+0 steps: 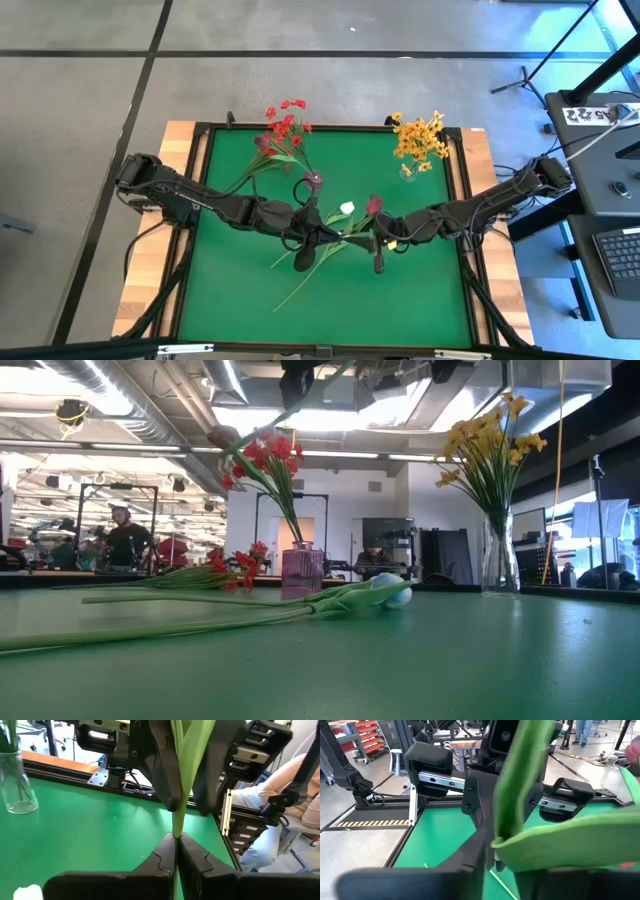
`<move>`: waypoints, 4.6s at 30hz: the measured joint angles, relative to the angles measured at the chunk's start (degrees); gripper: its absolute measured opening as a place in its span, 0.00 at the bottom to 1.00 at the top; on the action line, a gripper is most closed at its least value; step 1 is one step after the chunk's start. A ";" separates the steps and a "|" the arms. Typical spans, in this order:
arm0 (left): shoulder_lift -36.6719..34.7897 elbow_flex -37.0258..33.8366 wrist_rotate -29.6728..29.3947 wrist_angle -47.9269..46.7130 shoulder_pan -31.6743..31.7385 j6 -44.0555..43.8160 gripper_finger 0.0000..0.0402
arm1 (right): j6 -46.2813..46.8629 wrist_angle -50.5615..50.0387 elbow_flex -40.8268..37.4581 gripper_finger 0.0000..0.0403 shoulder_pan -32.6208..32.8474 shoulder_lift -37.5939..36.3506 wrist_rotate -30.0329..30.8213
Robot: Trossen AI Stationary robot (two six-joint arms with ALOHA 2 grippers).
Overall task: Sort flowers into vase by color
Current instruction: Put the red tulip into the pink vase
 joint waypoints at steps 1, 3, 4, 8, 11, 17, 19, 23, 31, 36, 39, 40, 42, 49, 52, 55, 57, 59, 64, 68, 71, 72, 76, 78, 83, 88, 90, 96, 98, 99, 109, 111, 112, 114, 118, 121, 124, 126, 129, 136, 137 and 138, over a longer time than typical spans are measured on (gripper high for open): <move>0.00 0.00 -0.56 0.00 0.00 0.00 0.01 | 0.00 -0.46 0.00 0.26 0.02 -0.05 0.00; 0.00 0.00 -2.22 -0.11 -0.04 0.00 0.00 | 0.02 -1.34 0.02 0.36 0.02 -0.12 0.04; 0.00 0.00 -3.20 -0.10 -0.20 0.02 0.00 | 0.03 -1.93 0.06 0.40 0.02 -0.12 0.02; -0.47 0.00 -5.76 0.37 -0.29 0.35 0.00 | 1.47 -5.73 0.07 0.56 0.04 -1.40 -0.21; -1.30 0.04 -6.74 0.63 -0.26 1.37 0.00 | 3.01 -9.08 0.04 0.64 0.07 -3.63 -0.49; -4.25 0.07 -12.55 0.30 -0.77 3.81 0.00 | 6.33 -16.34 0.04 0.69 0.07 -8.86 -0.40; -5.50 0.07 -16.67 0.44 -1.33 5.81 0.00 | 7.25 -18.26 0.04 0.69 0.07 -10.04 -0.19; -7.95 0.09 -24.16 1.47 -2.22 10.49 0.00 | 7.89 -21.64 -0.02 0.65 0.12 -11.32 0.18; -9.16 -9.13 -24.91 19.82 -0.20 19.04 0.00 | 7.45 -23.79 -0.04 0.59 5.05 -11.16 7.13; -9.11 -20.40 -16.66 41.37 5.45 18.86 0.00 | 7.47 -23.72 -0.04 0.58 8.64 -11.16 11.06; -9.05 -25.91 -14.44 52.13 8.76 17.49 0.00 | 7.54 -23.92 -0.04 0.58 9.58 -11.16 12.10; -9.05 -27.18 -14.13 54.48 9.75 17.18 0.00 | 7.54 -23.99 -0.04 0.58 9.60 -11.16 12.12; -9.05 -28.88 -13.31 56.72 11.64 16.40 0.00 | 7.58 -23.97 -0.04 0.58 9.44 -11.16 12.15; -9.05 -29.35 -7.55 56.30 17.06 14.95 0.00 | 7.66 -23.60 -0.04 0.58 9.35 -9.58 13.58; -9.05 -29.35 -6.20 56.38 19.59 14.71 0.00 | 7.65 -23.58 -0.04 0.58 9.35 -8.54 13.57; -8.74 -29.35 -4.05 55.95 21.82 13.17 0.00 | 7.65 -23.54 -0.04 0.58 9.35 -7.90 13.70; -7.78 -29.35 -2.60 56.00 22.86 12.67 0.00 | 7.65 -23.55 -0.04 0.58 9.35 -7.67 14.55; -6.22 -29.27 -2.24 56.52 23.62 11.72 0.00 | 7.65 -23.51 -0.04 0.58 9.35 -7.66 15.08; -0.91 -26.46 -0.69 56.64 25.20 11.72 0.00 | 7.76 -23.41 -0.04 0.58 9.35 -7.66 15.13; 2.85 -22.46 -0.39 56.86 26.70 11.94 0.00 | 9.37 -23.98 -0.04 0.58 9.38 -7.66 15.10; 5.65 -19.40 2.44 56.81 27.91 11.96 0.00 | 9.95 -24.25 -0.04 0.58 9.42 -7.66 14.66; 6.51 -18.59 3.11 56.77 28.20 11.96 0.00 | 10.45 -24.47 -0.04 0.58 9.42 -7.66 14.59; 8.95 -17.05 3.48 56.51 29.28 13.35 0.00 | 10.88 -25.07 -0.04 0.58 9.42 -7.07 14.43; 9.44 -17.05 3.20 56.45 29.92 13.49 0.00 | 11.08 -25.04 -0.04 0.58 9.42 -6.49 13.67; 9.44 -17.20 2.89 56.68 30.39 13.49 0.00 | 11.14 -25.20 -0.04 0.58 9.42 -4.57 12.37; 9.44 -17.20 2.94 59.61 28.73 14.44 0.00 | 11.15 -25.22 -0.04 0.58 9.40 -3.49 12.09; 9.44 -17.22 2.92 61.21 27.49 16.38 0.00 | 11.15 -25.22 -0.04 0.58 9.40 -3.44 12.10; 7.54 -17.25 -2.19 63.14 22.51 24.60 0.00 | 11.15 -25.19 -0.04 0.58 9.42 -3.44 12.07; 6.85 -17.25 -6.30 62.95 20.41 29.17 0.00 | 11.15 -25.20 -0.04 0.58 9.42 -3.44 12.07; 6.61 -17.25 -8.46 62.79 19.34 31.59 0.00 | 11.15 -25.19 -0.04 0.58 9.42 -3.44 12.06; 7.34 -17.31 -25.46 59.36 16.02 31.09 0.00 | 11.12 -25.15 -0.04 0.58 9.40 -3.44 12.05; 8.31 -17.31 -27.84 60.40 16.34 29.74 0.00 | 11.12 -25.15 -0.04 0.58 9.42 -3.44 12.05; 8.93 -17.31 -29.24 60.97 16.48 29.28 0.00 | 11.10 -25.16 -0.04 0.58 9.41 -3.44 12.04; 10.55 -17.31 -31.18 63.19 16.57 28.47 0.00 | 10.75 -25.14 -0.04 0.58 9.42 -3.44 12.05; 14.90 -17.31 -33.95 71.20 16.58 28.52 0.00 | 10.53 -25.15 -0.04 0.58 9.40 -3.44 12.04; 16.99 -17.31 -36.00 73.47 17.34 29.63 0.00 | 10.51 -25.15 -0.04 0.58 9.40 -3.44 11.99; 17.59 -17.31 -36.94 73.56 18.10 30.03 0.00 | 10.49 -25.17 -0.04 0.58 9.40 -3.44 11.38; 17.66 -17.31 -36.95 73.53 18.45 31.07 0.00 | 10.49 -25.20 -0.04 0.58 9.40 -3.44 11.08; 17.66 -17.29 -36.66 73.54 19.16 31.61 0.00 | 10.49 -25.22 -0.04 0.58 9.42 -3.44 11.06; 17.66 -17.29 -33.53 73.53 20.83 29.96 0.00 | 10.45 -25.12 -0.07 0.58 9.40 -2.57 11.06; 17.66 -17.27 -33.37 73.53 20.92 29.92 0.00 | 10.42 -25.12 -0.07 0.58 9.35 -2.29 11.03; 17.66 -17.27 -33.20 73.53 20.96 29.72 0.00 | 10.42 -25.20 -0.07 0.58 9.35 -1.97 10.99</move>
